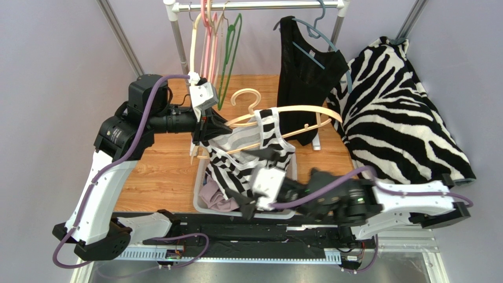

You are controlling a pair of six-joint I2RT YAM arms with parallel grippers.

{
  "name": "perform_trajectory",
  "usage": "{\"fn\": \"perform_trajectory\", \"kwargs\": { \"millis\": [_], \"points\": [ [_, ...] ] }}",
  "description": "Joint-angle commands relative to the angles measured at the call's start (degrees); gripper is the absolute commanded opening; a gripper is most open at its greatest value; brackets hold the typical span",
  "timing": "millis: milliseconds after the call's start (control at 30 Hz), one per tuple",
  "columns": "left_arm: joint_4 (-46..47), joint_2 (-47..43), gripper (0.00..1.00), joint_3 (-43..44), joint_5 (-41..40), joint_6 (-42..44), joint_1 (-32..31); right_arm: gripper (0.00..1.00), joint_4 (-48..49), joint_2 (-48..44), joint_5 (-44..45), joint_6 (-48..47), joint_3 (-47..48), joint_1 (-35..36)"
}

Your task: Remove the tank top from the hanger

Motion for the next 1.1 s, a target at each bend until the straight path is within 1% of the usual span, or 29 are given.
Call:
{"fn": "perform_trajectory", "kwargs": {
  "millis": [0,67,100,133,167,200,267,300,333,400,433,467,567,633,667,767,933,1000,1033,1067],
  "points": [
    [3.64,-0.91,0.03,1.43,0.54,-1.41,0.31,1.00,7.14,3.52,4.15,-4.50,-3.59,0.38],
    [3.64,-1.08,0.03,1.34,0.71,-1.67,0.31,0.97,9.60,5.45,3.27,-5.02,-4.03,-0.40],
    [3.73,-1.17,0.03,1.43,0.80,-1.85,0.31,0.96,13.19,6.07,3.18,-5.46,-4.56,-0.67],
    [3.82,-1.26,0.03,1.60,0.97,-1.93,0.31,0.94,14.53,6.60,3.09,-6.42,-5.17,-1.45],
    [3.91,-1.43,0.03,1.52,1.15,-2.28,0.31,0.90,15.76,7.48,3.53,-7.04,-5.70,-1.64],
    [3.99,-1.52,0.02,1.60,1.06,-2.29,0.31,0.88,20.56,8.44,3.96,-7.83,-6.22,-1.81],
    [3.91,-2.05,0.03,0.99,1.06,-2.29,0.40,0.84,24.97,9.15,4.76,-10.72,-8.67,-1.99],
    [3.91,-2.40,0.03,0.47,0.98,-2.29,0.40,0.84,29.52,9.76,5.02,-11.61,-9.47,-1.90],
    [3.91,-2.75,0.03,0.20,1.06,-2.37,0.48,0.83,30.87,10.03,4.76,-12.05,-10.09,-2.60],
    [3.91,-3.10,0.03,-0.24,1.15,-2.46,0.57,0.79,31.76,10.64,3.80,-11.01,-10.10,-3.39],
    [3.91,-3.19,0.03,-0.33,1.33,-2.38,0.66,0.76,31.33,11.08,1.88,-10.31,-9.84,-4.53],
    [3.91,-3.37,0.03,-0.33,1.24,-2.46,0.66,0.70,31.15,11.35,1.08,-9.43,-9.57,-5.06],
    [3.91,-3.28,0.03,-0.15,1.33,-2.46,0.75,0.61,30.71,12.93,-1.12,-7.93,-8.43,-6.29],
    [3.91,-3.37,0.03,-0.15,1.33,-2.38,0.75,0.57,30.45,13.81,-2.61,-6.79,-7.82,-6.91],
    [3.91,-3.46,0.03,-0.24,1.24,-2.46,0.75,0.50,30.27,14.33,-3.14,-6.35,-7.46,-7.17],
    [3.91,-3.46,0.03,-0.24,1.42,-2.55,0.75,0.38,30.10,15.13,-4.55,-4.68,-6.58,-8.23],
    [3.91,-3.98,0.03,-0.68,2.03,-2.81,0.75,0.29,30.01,15.92,-5.78,-3.71,-5.44,-9.02],
    [3.99,-4.33,0.03,-1.20,2.38,-2.90,0.75,0.22,30.01,16.27,-6.05,-3.53,-5.09,-9.02],
    [3.91,-4.42,0.03,-1.47,2.47,-2.99,0.75,0.16,30.01,16.45,-6.22,-3.36,-4.74,-9.02],
    [3.99,-4.51,0.03,-1.73,2.47,-2.99,0.75,0.13,30.18,16.62,-6.31,-3.36,-4.56,-9.02]
  ]
}}
